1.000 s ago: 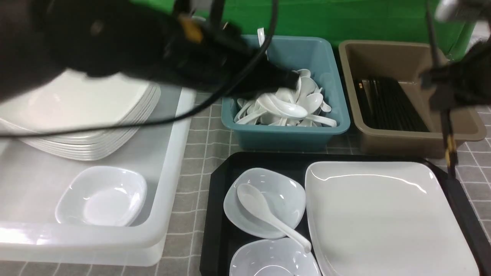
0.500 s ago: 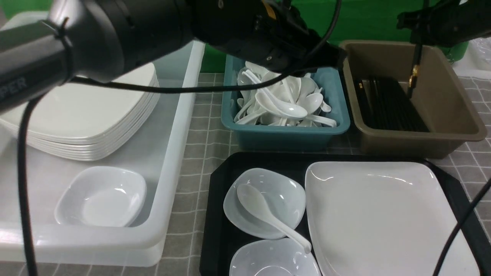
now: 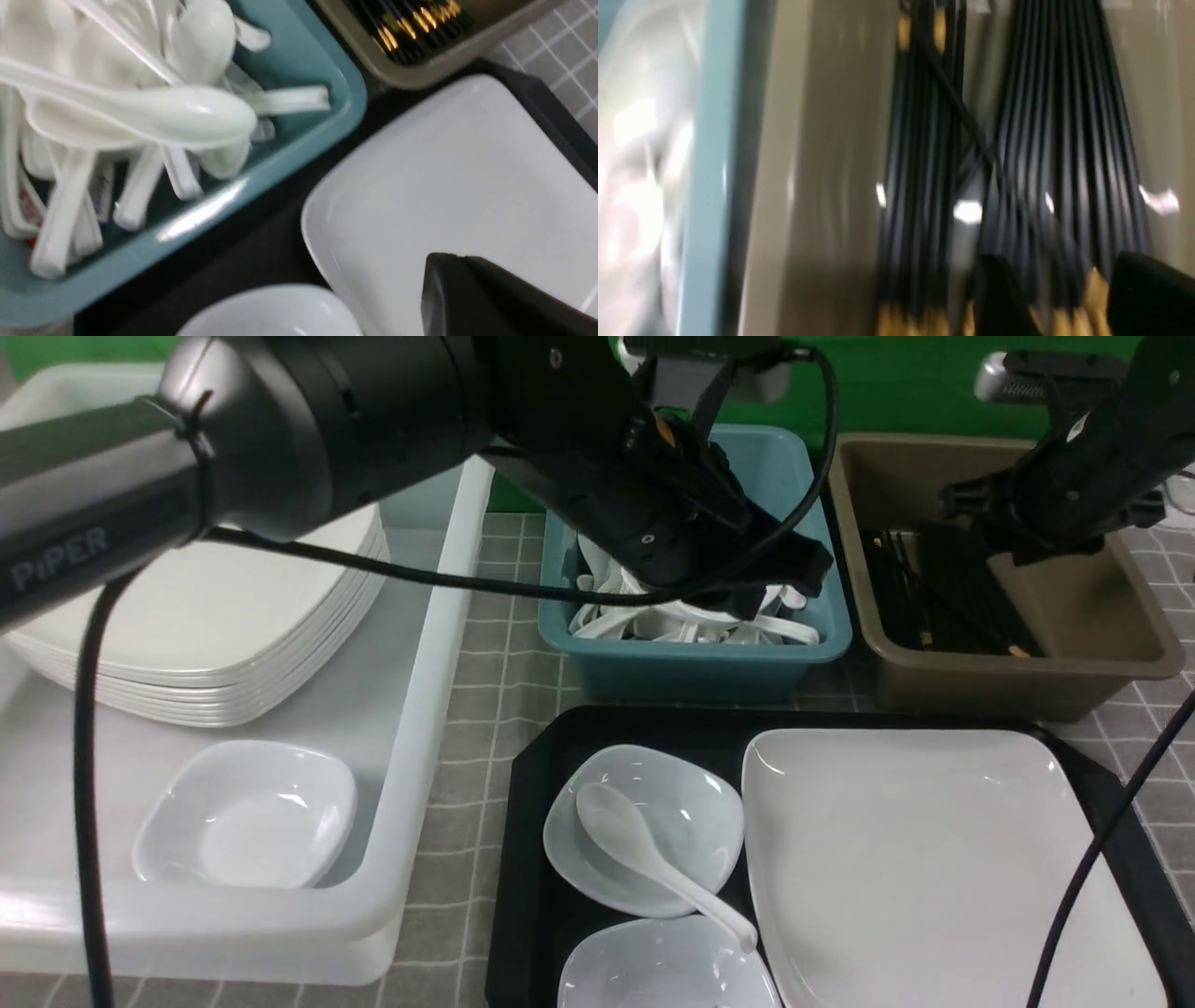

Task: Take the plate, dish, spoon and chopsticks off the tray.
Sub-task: Use the right arm to put the chopsticks into the small storage box on the right, then use the left arm to grab a soup spoon from the plate

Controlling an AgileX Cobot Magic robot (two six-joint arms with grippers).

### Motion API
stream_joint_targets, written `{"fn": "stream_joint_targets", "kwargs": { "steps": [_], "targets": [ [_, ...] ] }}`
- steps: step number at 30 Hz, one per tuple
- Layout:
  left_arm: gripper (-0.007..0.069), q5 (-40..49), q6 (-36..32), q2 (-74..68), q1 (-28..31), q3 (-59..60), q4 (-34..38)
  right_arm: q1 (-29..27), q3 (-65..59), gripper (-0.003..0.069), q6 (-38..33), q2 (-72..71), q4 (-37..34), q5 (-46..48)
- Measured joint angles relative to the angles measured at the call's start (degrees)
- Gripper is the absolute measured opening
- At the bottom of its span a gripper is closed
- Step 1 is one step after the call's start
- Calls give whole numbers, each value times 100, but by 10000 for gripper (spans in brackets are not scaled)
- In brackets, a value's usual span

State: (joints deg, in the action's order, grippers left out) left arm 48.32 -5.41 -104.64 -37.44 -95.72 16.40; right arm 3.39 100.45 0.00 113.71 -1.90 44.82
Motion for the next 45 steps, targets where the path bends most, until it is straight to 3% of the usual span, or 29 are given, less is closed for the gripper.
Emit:
{"fn": "stream_joint_targets", "kwargs": {
  "steps": [4,7,11,18,20,25,29,30,32,35,45],
  "targets": [
    [20,1066,-512,204,-160,-40,9,0,45,83,-739,-868,-293,1264],
    [20,1827,-835,279,-341,-49,-179,0,-62,29,-1281,-1728,-912,2100],
    [20,2126,-1431,262,-443,-20,-253,0,-918,22,-1544,-2906,-1336,2192],
    [29,2140,-2454,-43,-552,-13,-214,0,-2698,22,-1599,-4528,-1391,1977],
    [64,2119,-2866,-303,-564,-13,-249,0,-3261,22,-1538,-5081,-1420,1916],
    [176,1941,-3241,-741,-564,-13,-528,0,-3889,22,-1457,-5767,-1626,1923],
    [374,1751,-3692,-1138,-564,-6,-901,0,-4166,22,-1463,-6273,-1784,1902],
    [374,1741,-3710,-1152,-564,-6,-916,0,-4174,22,-1463,-6285,-1788,1894],
    [460,1697,-3970,-1293,-559,-6,-1030,0,-4182,22,-1463,-6377,-1804,1861],
    [512,1657,-4271,-1463,-559,-6,-1129,0,-4182,22,-1463,-6403,-1811,1801],
    [498,1139,-4424,-1727,-559,-6,-1269,0,-4182,28,-1474,-6403,-1816,1522]
  ]
}}
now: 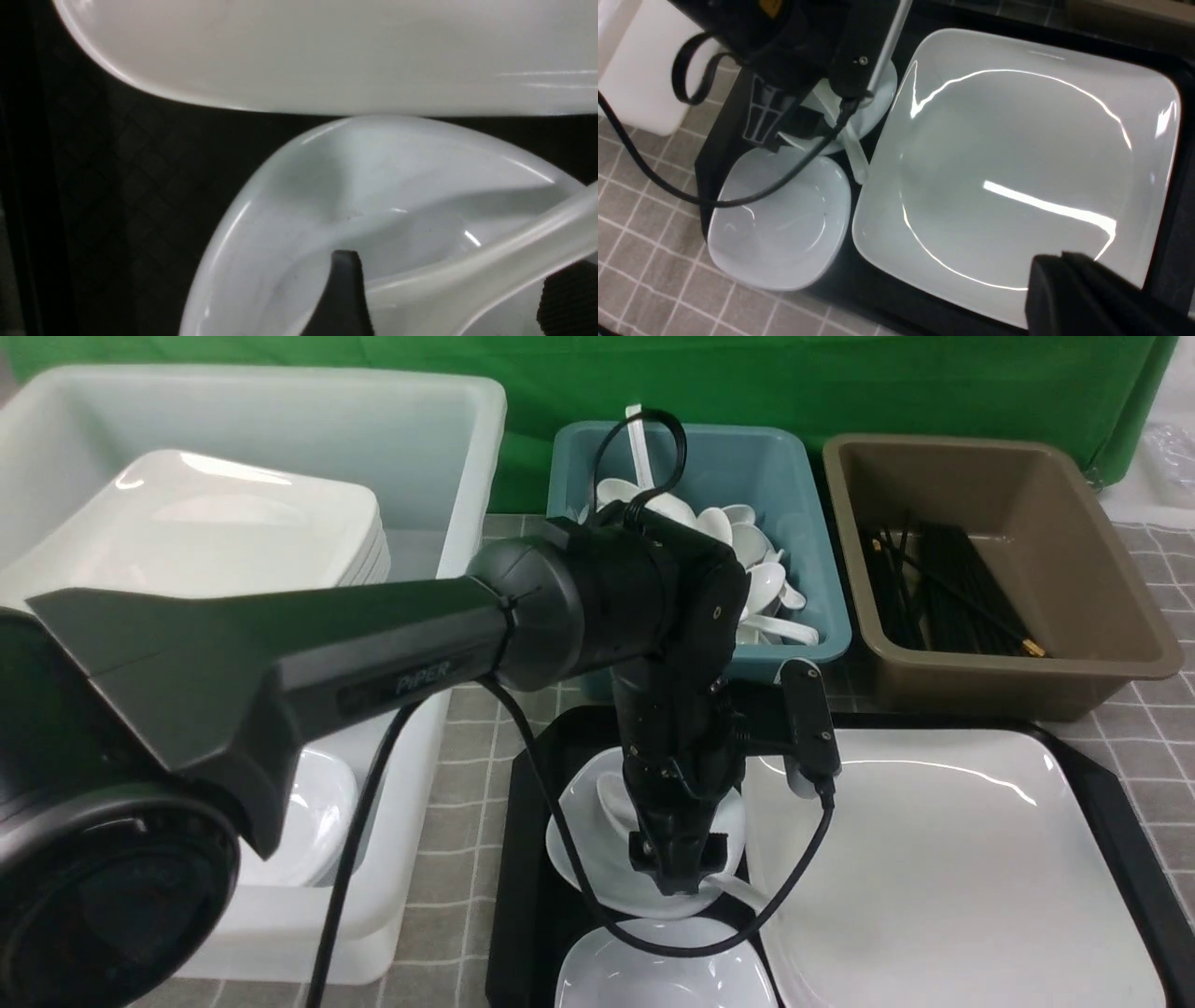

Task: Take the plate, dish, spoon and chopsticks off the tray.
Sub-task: Use the left arm to grab a soup spoon from the plate

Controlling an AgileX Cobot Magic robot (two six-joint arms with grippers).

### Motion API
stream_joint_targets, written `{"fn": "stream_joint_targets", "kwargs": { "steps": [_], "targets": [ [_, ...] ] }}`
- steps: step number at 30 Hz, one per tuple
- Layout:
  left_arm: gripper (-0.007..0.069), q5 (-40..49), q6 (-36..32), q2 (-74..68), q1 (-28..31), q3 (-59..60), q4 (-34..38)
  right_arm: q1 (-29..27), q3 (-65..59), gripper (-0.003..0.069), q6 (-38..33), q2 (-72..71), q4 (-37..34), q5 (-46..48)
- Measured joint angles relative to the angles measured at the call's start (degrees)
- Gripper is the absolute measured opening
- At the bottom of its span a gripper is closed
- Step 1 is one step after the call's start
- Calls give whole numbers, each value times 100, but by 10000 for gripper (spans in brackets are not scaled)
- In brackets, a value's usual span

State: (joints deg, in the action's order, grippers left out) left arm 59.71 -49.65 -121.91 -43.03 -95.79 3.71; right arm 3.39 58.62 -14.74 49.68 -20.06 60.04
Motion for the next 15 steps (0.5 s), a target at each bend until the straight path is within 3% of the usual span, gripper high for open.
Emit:
{"fn": "stream_joint_targets", "kwargs": {
  "steps": [2,5,9,11,15],
  "targets": [
    [472,-7,-48,-5,0,0,33,0,0,28,-4,0,0,-62],
    [372,5,-153,-21,0,2,102,0,0,28,-4,0,-13,-136],
    [132,129,-140,-22,0,-18,144,0,0,28,-4,0,-13,-151],
    [47,233,-13,-22,6,-108,183,0,0,28,-4,0,-13,-158],
    [19,391,595,-22,15,-364,202,0,0,29,-4,0,-13,-158]
  ]
}}
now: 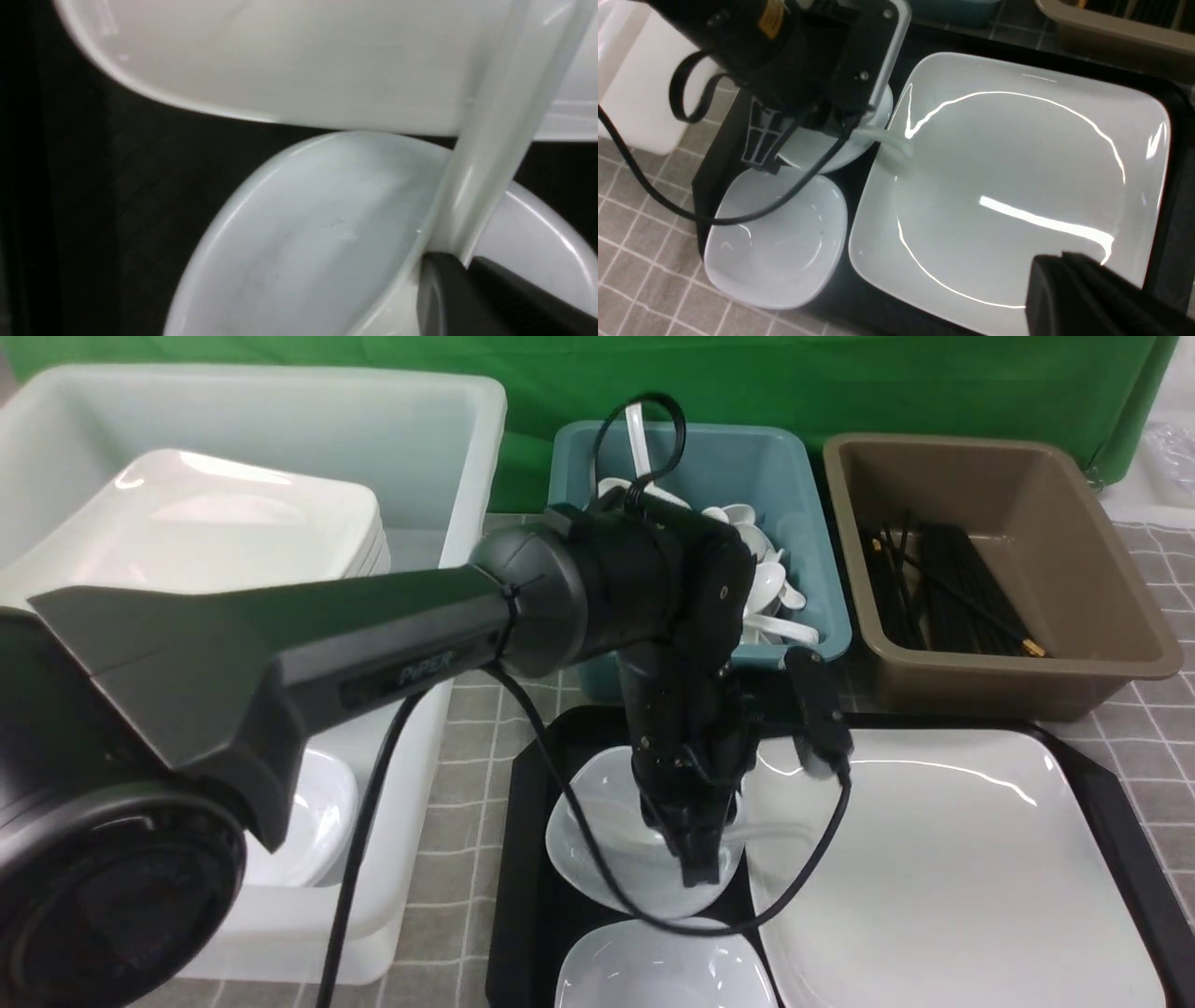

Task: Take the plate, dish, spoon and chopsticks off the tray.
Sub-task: Use the left arm to grab a soup spoon from the plate, then use the left arm to put the soup spoon into the small storage box in the middle

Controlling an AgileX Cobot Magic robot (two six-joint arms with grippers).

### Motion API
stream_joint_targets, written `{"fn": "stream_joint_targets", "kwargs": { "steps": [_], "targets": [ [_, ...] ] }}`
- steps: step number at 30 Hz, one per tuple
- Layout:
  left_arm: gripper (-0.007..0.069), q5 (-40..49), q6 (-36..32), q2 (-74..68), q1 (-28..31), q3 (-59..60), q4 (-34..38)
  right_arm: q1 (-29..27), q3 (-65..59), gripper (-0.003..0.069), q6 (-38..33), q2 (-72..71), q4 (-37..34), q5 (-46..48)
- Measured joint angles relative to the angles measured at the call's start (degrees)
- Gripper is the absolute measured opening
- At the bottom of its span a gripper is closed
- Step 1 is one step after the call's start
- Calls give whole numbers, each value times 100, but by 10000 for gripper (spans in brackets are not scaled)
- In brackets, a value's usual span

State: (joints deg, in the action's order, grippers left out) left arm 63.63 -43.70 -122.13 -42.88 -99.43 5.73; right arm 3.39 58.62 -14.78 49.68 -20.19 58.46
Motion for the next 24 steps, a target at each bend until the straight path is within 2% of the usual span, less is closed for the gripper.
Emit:
{"fn": "stream_joint_targets", "kwargs": {
  "steps": [6,11,14,17,18,19,24],
  "targets": [
    [19,284,987,147,12,-892,-15,0,0,29,-3,0,-30,-5],
    [19,-255,1761,249,193,-1720,114,0,-4,31,4,0,-36,-21],
    [19,-891,2449,237,485,-2281,151,0,-4,34,-174,9,-303,-428],
    [19,-1534,3002,148,812,-2463,163,0,-4,34,-1140,179,-975,-1386],
    [19,-1572,3029,139,828,-2460,163,0,-4,34,-1140,179,-1026,-1447],
    [19,-1822,3214,58,954,-2477,176,0,-4,34,-1591,324,-1442,-1902],
    [19,-2305,3366,-255,1191,-2477,176,0,-4,34,-2273,792,-2191,-2449]
  ]
}}
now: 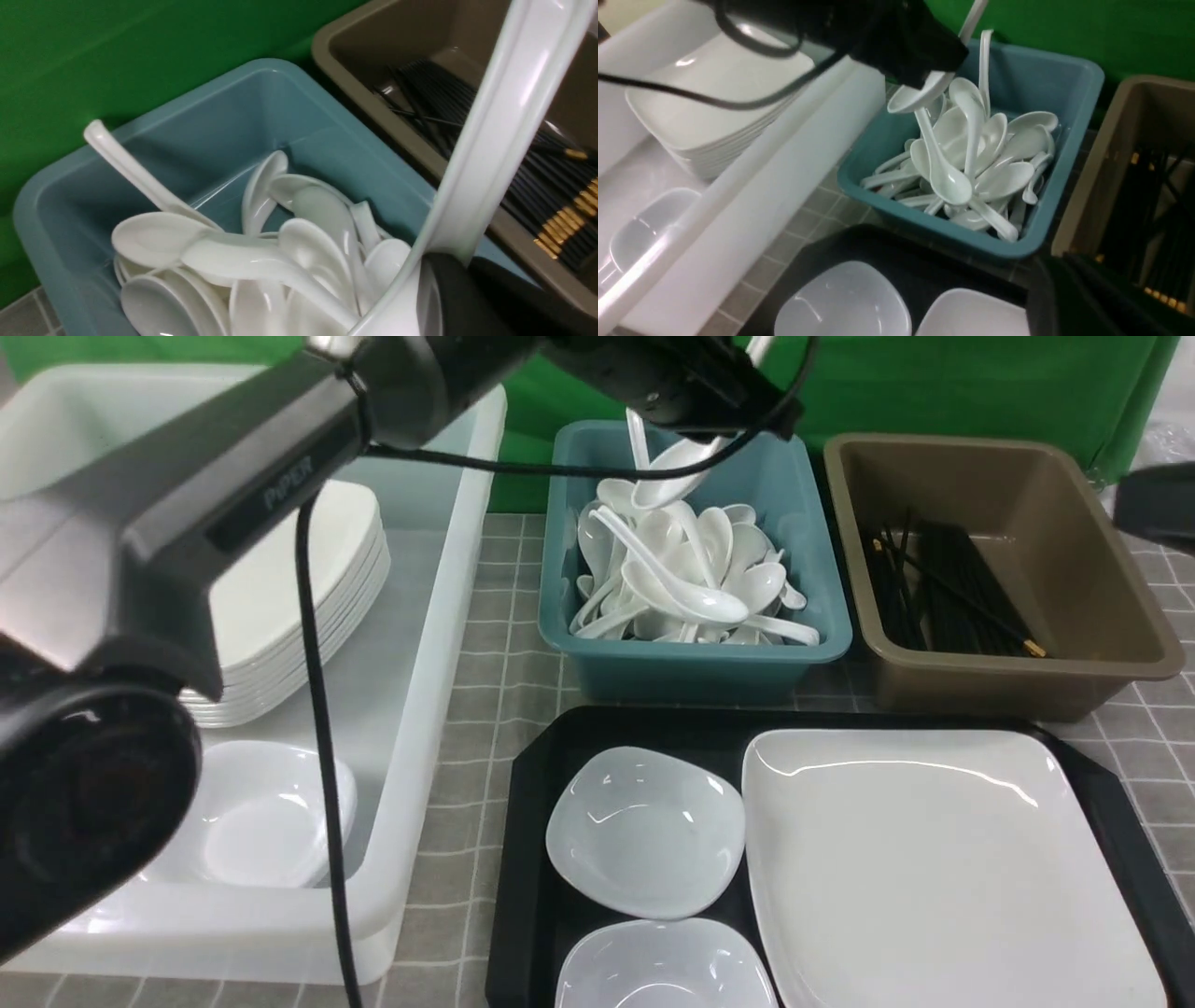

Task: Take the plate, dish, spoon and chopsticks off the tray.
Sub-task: Use the left arm to put the soup spoon into the small storage box in the middle, then use the left arm to grab a small plate from the dinner plate

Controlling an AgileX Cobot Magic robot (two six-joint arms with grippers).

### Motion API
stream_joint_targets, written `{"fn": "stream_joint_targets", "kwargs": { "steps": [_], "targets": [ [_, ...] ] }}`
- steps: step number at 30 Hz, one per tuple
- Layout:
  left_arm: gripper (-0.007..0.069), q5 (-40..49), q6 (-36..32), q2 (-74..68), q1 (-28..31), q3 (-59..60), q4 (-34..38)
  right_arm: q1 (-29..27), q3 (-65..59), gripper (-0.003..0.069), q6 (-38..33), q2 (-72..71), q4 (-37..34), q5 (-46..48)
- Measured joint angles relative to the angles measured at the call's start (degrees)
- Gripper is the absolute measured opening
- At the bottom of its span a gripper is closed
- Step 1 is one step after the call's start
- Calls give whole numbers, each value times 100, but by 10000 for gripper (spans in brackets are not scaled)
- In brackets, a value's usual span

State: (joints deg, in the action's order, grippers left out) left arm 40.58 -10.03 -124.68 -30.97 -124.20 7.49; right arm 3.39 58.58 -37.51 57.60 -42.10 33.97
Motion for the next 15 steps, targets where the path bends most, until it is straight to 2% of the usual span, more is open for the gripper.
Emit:
{"fn": "stream_joint_targets", "kwargs": {
  "steps": [4,7,8,9,12,14,15],
  "targets": [
    [24,-132,1,-301,84,0,-59,0,0,36,-304,322,-155,77],
    [71,-244,56,-504,97,0,-302,0,0,36,-407,408,-184,138],
    [127,-306,107,-571,97,0,-404,0,0,37,-420,408,-184,151],
    [145,-331,108,-579,97,0,-427,0,0,37,-431,408,-194,151],
    [301,-356,301,-572,97,0,-749,0,0,37,-458,408,-204,158],
    [388,-315,677,-512,85,0,-1059,0,0,37,-465,408,-204,189],
    [453,-170,1111,-389,79,0,-1300,0,0,37,-472,408,-210,221]
  ]
}}
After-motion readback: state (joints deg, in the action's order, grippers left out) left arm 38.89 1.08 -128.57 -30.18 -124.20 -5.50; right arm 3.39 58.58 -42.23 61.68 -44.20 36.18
